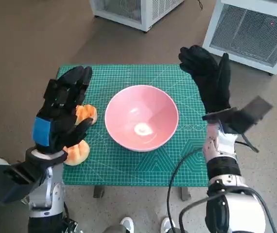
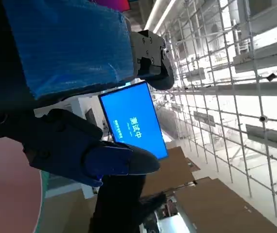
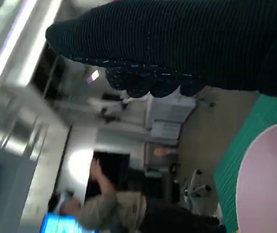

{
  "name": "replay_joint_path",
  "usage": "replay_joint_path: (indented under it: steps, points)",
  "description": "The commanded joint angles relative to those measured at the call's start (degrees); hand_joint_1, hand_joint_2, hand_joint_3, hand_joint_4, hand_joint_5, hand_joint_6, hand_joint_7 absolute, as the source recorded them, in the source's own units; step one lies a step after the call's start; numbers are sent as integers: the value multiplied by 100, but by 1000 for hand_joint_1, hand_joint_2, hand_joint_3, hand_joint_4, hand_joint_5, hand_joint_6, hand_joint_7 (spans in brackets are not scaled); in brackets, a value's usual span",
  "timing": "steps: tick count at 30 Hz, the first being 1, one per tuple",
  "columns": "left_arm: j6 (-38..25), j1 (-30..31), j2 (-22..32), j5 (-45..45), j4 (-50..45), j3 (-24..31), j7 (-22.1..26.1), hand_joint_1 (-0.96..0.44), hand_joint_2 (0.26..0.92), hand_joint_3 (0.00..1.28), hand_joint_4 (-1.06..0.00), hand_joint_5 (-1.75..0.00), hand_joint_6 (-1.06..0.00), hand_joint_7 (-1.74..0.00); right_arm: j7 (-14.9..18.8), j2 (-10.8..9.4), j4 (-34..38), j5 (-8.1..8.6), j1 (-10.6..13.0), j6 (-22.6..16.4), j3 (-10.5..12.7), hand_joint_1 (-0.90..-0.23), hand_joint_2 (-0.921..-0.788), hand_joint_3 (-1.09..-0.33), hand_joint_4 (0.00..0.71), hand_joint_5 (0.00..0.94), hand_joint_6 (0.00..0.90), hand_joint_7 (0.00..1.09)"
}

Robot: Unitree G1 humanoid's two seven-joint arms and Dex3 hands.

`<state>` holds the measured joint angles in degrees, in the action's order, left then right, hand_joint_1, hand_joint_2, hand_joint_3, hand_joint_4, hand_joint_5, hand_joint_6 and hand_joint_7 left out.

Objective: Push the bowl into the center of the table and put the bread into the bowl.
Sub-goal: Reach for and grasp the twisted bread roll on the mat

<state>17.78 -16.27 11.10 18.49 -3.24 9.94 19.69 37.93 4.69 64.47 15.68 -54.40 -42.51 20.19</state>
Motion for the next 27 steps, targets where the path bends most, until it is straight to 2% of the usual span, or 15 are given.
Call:
replay_joint_path:
  steps: [1, 5, 12, 22, 24, 27]
  points:
    - [58, -102, -13, 10, 87, -14, 38, -608, 921, 267, -266, -6, -102, -653, 443, -100, -374, 269, 366, 28, -69, -714, -921, -822, 204, 5, 5, 661]
    - [78, -140, 0, 5, 146, -9, 68, -604, 921, 264, -268, -7, -104, -652, 652, -153, -738, 419, 540, 58, -164, -719, -921, -816, 206, 5, 0, 629]
    - [85, -183, 73, -11, 167, 17, 124, -593, 921, 261, -269, -7, -107, -646, 802, -202, -1182, 553, 766, 107, -334, -722, -921, -813, 202, 2, -1, 614]
    - [176, -127, 447, -174, 55, 174, 217, -582, 921, 258, -239, 0, -93, -634, 818, -222, -1420, 564, 896, 78, -483, -719, -921, -801, 210, 6, -1, 615]
    - [246, -119, 645, -423, 68, 226, 190, -591, 921, 257, -231, 0, -81, -628, 811, -220, -1454, 571, 911, 84, -504, -719, -921, -799, 213, 7, -1, 616]
    - [113, -20, 1360, -1676, -83, 359, -103, -605, 921, 238, -181, 0, -38, -599, 833, -215, -1469, 598, 921, 93, -511, -719, -921, -795, 215, 8, -1, 619]
